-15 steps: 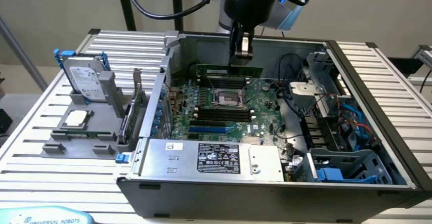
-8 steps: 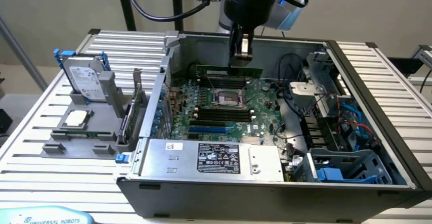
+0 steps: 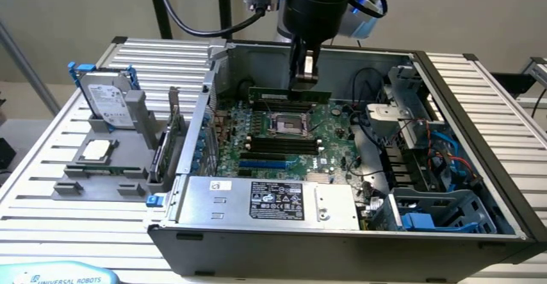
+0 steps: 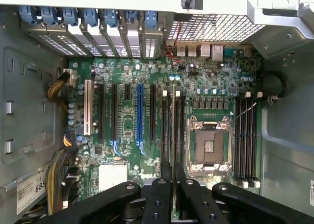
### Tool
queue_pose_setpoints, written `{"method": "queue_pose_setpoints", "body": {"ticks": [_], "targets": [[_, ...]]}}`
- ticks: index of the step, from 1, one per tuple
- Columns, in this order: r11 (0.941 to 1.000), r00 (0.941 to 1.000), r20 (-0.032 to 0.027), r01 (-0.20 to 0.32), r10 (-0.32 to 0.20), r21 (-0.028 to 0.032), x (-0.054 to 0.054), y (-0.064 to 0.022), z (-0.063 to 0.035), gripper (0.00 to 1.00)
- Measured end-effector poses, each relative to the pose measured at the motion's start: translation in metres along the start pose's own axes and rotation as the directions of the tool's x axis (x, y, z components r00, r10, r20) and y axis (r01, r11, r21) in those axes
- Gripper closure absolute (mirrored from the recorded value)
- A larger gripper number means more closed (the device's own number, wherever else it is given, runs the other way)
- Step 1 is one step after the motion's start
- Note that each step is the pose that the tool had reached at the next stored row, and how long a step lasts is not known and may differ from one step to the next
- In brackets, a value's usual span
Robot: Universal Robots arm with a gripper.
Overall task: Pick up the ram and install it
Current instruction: 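Insert the ram into the slot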
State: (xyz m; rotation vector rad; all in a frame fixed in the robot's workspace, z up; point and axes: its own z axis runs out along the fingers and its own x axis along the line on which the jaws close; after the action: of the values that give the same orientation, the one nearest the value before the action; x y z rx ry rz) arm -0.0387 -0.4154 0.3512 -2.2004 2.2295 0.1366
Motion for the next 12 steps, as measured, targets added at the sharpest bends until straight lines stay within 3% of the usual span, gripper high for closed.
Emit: {"method": "queue_pose_setpoints", "body": {"ticks": [12], "targets": [[1.0,1.0,0.0004,-0.007,0.007,0.0004,0.001,-0.0016,0.0194,0.87]]}}
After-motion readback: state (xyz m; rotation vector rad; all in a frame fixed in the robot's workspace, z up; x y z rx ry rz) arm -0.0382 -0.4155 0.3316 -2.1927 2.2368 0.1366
